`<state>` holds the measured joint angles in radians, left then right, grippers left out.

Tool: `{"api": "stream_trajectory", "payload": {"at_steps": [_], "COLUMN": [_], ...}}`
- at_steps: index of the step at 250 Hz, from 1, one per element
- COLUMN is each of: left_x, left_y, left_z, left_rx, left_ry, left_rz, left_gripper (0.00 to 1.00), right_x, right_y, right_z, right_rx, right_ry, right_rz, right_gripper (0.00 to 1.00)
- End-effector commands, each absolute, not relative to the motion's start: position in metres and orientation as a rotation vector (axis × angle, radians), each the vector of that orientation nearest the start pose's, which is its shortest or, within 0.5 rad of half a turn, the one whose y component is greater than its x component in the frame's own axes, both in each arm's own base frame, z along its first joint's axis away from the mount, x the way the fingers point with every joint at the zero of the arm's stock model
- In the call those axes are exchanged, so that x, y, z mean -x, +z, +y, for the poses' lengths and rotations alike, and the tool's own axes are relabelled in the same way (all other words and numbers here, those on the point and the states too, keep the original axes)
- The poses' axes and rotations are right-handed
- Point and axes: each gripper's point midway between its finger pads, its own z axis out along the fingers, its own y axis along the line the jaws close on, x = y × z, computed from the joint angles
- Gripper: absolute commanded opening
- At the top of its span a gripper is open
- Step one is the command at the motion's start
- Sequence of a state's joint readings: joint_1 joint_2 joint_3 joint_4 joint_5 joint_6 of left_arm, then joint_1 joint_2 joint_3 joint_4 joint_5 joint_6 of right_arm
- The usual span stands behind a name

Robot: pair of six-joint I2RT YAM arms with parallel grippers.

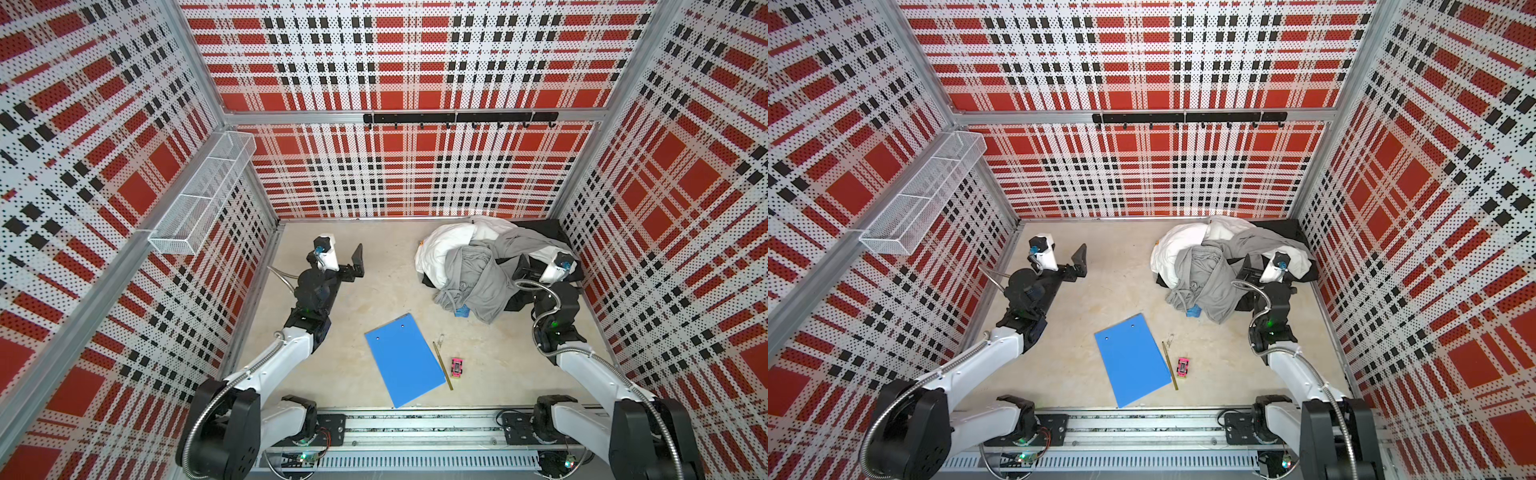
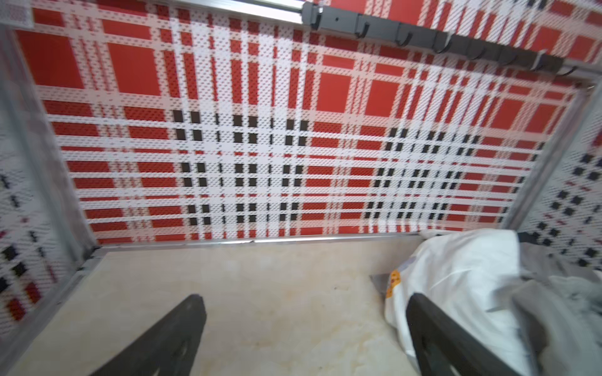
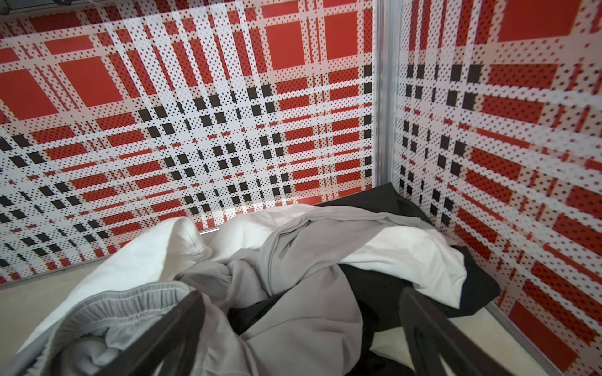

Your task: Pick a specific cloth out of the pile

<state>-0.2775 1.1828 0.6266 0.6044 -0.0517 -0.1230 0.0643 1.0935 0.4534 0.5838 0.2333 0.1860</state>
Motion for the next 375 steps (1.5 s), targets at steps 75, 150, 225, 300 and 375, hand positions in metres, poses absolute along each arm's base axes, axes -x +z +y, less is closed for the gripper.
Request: {"api": "stream_trajectory", "payload": {"at_steps": [75,150,225,300,375], "left_x": [-0.377,-0.380,-0.368,-0.363,-0.363], "left_y": [0.388,0.399,0.395,0.401,0.398], "left_z": [-0.181,-0.190,-0.175,-0.154,-0.154], "left_rx": [-0.352,-0.535,-0.547,-0.513,-0.513], "left_ry": [-0.781,-0.761,-0.956,-0.767,-0.726], "left_rz": [1.574,1.517,1.521,1.507,1.519], "left_gripper": [0.99,0.99,0.99,0.99,0.99], "right_x": [-0.397,-0.417,-0.393,-0.403,-0.424], "right_y": [0.193,0.156,0.123,0.096,0.040], "right_z": [0.055,0.022,-0.022,-0.014,-0.012], "right_rx": [-0.263,-0.521,-0.716,-0.652,-0.782], "right_ry": [0.278,0.339,0.223,0.461,0.524], "right_rz": [1.943,2.072,2.139,2.152,2.227], "right_gripper": [1.00,1.00,1.00,1.00,0.54]}}
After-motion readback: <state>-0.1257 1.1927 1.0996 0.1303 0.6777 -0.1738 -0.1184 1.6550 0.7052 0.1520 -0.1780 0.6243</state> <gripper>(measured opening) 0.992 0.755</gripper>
